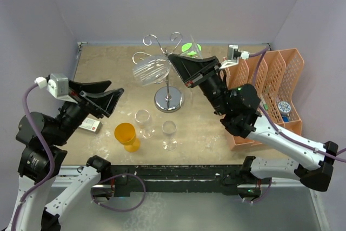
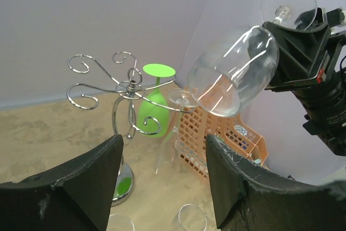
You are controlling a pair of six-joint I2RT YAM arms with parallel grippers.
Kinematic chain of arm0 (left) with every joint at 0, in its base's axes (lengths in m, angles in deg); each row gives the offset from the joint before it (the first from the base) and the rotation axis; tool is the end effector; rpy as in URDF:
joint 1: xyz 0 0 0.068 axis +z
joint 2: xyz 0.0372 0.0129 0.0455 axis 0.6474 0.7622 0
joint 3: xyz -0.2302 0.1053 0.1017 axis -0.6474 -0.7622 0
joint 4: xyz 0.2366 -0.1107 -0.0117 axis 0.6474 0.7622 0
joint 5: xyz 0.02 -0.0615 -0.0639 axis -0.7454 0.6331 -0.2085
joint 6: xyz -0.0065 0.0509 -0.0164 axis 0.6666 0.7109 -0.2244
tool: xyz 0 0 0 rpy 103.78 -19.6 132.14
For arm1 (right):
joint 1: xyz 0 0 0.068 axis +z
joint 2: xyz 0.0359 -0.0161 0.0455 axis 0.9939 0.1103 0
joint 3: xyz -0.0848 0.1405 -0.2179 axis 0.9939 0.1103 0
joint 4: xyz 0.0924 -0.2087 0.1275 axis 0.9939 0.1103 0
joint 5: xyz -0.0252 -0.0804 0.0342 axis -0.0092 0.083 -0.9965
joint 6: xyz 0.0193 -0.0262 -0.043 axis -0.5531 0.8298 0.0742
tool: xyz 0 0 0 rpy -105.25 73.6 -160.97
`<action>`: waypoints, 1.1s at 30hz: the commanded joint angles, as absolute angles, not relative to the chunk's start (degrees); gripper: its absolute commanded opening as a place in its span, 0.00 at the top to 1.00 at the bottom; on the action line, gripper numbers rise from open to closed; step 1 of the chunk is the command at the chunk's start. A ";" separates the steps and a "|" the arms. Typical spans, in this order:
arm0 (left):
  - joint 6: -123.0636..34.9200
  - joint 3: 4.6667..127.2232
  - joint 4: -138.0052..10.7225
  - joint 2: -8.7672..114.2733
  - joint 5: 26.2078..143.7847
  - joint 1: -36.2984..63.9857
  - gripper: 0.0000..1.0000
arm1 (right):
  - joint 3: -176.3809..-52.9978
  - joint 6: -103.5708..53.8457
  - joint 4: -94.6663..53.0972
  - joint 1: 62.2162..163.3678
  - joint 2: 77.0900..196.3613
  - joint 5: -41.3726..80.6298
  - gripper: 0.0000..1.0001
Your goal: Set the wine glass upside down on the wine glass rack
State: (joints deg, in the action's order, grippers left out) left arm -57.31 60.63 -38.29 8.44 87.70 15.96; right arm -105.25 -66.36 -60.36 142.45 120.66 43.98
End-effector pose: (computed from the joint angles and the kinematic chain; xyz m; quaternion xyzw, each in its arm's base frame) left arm 0.0555 -0.0325 0.4654 0.0721 0.6232 -0.3776 0.6810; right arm 0.1304 0.1955 0.4876 0.0931 0.4272 0.6853 0.5824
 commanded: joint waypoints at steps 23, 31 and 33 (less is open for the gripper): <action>-75.13 65.35 -58.22 23.62 104.48 16.04 0.37 | -112.14 -35.95 -46.66 142.29 121.78 10.89 1.00; -73.58 62.82 -62.21 24.16 112.25 16.07 0.52 | -119.81 -38.65 -43.66 142.29 127.57 7.80 1.00; -73.54 62.87 -62.49 24.17 112.98 16.06 0.57 | -120.90 -38.92 -42.95 142.29 128.60 7.43 1.00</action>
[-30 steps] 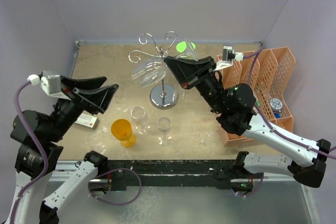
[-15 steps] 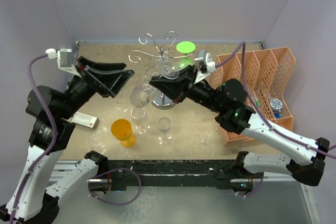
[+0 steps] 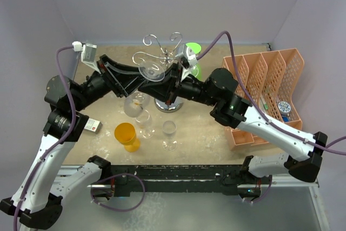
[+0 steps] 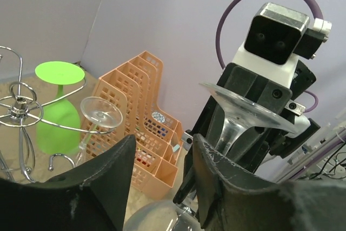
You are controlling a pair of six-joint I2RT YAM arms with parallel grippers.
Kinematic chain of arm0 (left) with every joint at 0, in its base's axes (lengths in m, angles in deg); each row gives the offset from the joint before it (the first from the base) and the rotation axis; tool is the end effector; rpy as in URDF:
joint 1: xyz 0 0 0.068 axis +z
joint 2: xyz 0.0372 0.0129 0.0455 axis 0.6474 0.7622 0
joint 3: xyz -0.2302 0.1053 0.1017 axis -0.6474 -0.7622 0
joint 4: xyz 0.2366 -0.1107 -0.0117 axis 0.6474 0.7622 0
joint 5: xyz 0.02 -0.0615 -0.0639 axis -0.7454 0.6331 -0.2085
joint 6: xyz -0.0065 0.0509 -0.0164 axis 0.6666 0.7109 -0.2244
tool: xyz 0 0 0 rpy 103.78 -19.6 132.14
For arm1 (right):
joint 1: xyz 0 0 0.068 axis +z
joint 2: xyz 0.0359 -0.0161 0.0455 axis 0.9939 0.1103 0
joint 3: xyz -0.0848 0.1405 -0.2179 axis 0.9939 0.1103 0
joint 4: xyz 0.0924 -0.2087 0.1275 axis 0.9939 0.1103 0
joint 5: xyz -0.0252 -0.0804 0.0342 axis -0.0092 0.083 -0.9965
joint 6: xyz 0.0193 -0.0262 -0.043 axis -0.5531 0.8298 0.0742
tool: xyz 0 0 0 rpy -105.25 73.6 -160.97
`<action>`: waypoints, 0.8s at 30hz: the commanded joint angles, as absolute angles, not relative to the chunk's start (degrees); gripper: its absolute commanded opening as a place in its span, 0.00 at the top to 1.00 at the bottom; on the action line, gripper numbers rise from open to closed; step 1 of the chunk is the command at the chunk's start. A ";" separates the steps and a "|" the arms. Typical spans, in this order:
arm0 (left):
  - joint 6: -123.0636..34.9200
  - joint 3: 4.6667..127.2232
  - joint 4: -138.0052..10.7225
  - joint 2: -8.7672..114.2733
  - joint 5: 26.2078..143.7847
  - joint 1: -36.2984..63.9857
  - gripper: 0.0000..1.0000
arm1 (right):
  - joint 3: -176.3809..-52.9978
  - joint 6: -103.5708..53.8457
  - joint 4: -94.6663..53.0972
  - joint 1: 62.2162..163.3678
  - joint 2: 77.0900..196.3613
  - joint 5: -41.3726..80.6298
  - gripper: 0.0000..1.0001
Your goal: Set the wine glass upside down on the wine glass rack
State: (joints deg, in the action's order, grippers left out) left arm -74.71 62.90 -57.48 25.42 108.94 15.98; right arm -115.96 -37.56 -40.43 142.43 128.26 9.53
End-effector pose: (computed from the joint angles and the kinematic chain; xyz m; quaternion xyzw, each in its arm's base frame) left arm 0.1290 -0.0792 0.4844 0.1315 0.5992 -0.5618 0.5550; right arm 0.1359 0.2450 0.4864 -0.3037 0.4681 0.5868 0.5868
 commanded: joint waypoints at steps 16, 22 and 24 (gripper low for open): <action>-67.14 62.81 -54.65 17.50 99.10 16.03 0.68 | -124.03 -40.97 -39.71 142.29 131.43 12.94 1.00; -68.11 62.74 -55.38 19.28 104.17 16.06 0.66 | -124.37 -40.15 -40.35 142.29 132.00 9.13 1.00; -68.17 62.71 -55.45 19.84 105.01 16.06 0.66 | -124.32 -39.79 -40.53 142.29 132.08 7.66 1.00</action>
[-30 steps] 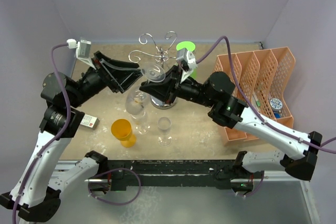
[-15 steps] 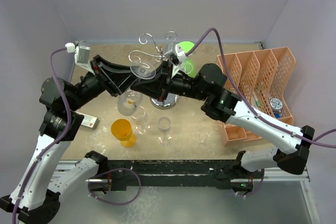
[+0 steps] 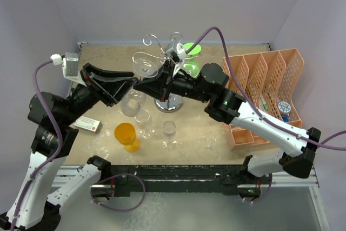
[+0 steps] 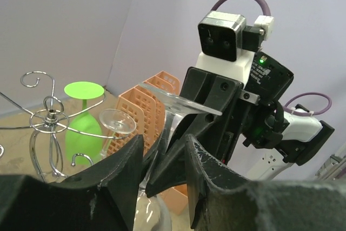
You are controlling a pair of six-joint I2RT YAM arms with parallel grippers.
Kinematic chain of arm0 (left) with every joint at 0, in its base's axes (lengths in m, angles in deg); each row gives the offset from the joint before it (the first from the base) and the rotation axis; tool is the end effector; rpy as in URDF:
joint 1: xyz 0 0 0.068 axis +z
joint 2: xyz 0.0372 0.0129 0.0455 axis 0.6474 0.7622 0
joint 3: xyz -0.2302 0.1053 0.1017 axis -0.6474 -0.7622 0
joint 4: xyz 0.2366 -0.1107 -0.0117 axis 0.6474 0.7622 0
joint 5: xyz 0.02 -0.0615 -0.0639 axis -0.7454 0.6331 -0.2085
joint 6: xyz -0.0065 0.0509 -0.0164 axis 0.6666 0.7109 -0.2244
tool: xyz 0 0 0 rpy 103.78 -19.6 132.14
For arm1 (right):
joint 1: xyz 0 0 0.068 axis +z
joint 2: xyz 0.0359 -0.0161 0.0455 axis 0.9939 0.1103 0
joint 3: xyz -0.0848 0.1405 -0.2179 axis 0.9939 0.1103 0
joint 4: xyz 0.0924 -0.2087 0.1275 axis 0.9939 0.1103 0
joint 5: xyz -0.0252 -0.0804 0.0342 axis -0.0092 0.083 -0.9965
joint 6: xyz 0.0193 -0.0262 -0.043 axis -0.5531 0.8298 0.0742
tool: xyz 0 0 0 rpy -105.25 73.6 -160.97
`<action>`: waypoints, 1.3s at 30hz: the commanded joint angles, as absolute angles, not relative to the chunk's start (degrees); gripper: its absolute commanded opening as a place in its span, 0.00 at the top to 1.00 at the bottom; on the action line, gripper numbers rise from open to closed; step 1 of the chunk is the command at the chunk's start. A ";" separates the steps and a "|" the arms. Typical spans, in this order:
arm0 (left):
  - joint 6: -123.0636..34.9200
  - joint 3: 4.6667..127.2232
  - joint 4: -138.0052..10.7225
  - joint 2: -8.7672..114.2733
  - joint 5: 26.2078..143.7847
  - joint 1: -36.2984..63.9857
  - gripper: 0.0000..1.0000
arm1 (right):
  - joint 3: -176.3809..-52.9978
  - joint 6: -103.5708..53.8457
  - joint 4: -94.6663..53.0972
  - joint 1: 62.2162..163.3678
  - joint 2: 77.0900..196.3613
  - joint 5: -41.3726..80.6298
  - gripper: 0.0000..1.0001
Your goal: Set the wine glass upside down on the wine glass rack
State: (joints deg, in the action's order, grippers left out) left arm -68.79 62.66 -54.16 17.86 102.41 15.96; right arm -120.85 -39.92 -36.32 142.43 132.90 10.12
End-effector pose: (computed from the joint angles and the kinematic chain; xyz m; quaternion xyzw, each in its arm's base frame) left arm 0.0896 -0.0575 0.4923 0.1248 0.5683 -0.5145 0.6299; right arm 0.1482 0.2646 0.4863 -0.2962 0.5030 0.5880 0.5599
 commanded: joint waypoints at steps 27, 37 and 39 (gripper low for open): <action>-85.01 64.13 -56.84 14.54 85.92 16.06 0.50 | -126.80 -24.30 -41.45 142.38 136.68 9.82 1.00; -95.94 65.14 -51.25 17.70 81.49 16.08 0.50 | -127.18 -18.83 -41.77 142.38 139.41 12.96 1.00; -96.35 66.01 -49.02 18.36 81.00 16.05 0.50 | -127.02 -18.16 -41.77 142.38 139.85 13.57 1.00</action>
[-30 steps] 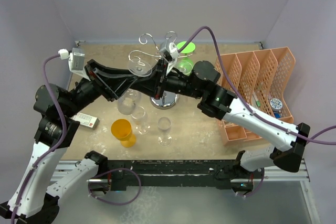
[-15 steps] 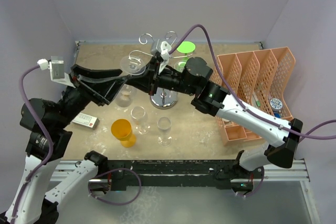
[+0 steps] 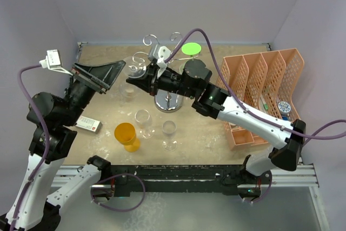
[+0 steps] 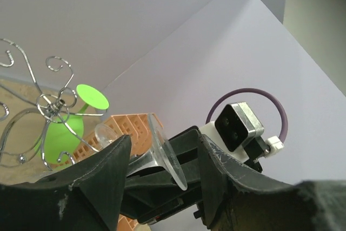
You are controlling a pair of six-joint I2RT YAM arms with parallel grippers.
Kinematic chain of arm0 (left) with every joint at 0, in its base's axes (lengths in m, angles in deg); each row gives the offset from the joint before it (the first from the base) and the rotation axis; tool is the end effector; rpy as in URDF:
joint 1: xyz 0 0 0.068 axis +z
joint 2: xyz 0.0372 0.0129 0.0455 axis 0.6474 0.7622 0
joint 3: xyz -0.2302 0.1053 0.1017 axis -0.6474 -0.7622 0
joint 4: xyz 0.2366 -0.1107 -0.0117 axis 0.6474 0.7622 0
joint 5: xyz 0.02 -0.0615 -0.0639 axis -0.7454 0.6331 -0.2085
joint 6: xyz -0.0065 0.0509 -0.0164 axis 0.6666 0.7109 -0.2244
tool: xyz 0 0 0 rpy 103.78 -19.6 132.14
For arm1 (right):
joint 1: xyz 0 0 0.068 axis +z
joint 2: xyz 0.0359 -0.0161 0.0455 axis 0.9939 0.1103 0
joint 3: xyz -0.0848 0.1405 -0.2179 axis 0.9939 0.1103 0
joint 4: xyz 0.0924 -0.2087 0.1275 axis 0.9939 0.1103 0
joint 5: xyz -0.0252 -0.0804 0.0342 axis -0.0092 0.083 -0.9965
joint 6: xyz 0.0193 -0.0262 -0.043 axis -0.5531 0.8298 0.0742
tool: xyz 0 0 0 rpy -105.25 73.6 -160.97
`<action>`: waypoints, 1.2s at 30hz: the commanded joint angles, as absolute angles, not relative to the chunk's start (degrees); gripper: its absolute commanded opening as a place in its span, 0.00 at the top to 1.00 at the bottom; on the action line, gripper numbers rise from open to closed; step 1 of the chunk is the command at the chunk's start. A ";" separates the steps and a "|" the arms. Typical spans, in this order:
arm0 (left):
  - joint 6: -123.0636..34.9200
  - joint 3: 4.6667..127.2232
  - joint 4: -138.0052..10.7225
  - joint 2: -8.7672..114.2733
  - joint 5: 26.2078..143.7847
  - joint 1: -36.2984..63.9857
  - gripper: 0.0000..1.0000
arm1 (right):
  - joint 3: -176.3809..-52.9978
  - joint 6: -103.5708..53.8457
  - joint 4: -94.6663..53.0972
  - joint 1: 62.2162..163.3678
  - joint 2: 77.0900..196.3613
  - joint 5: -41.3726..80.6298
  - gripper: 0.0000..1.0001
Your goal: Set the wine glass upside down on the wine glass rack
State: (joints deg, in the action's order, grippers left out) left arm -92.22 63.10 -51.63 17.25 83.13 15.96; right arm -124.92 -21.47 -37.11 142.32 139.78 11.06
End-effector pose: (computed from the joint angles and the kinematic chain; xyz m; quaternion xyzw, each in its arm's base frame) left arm 0.0935 -0.0467 0.4921 -0.1315 0.5628 -0.5702 0.5839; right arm 0.1680 0.2949 0.4760 -0.3722 0.4663 0.4830 0.6409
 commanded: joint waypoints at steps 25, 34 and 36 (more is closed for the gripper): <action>-100.87 64.79 -40.48 21.03 78.39 16.05 0.92 | -125.44 -10.46 -42.75 142.55 143.02 15.05 1.00; -103.01 64.72 -41.83 19.65 72.14 16.07 1.00 | -121.32 -14.19 -46.89 142.55 138.76 13.86 0.82; -103.63 65.18 -41.99 19.53 69.63 16.07 1.00 | -119.55 -15.64 -48.88 142.55 136.77 14.20 0.66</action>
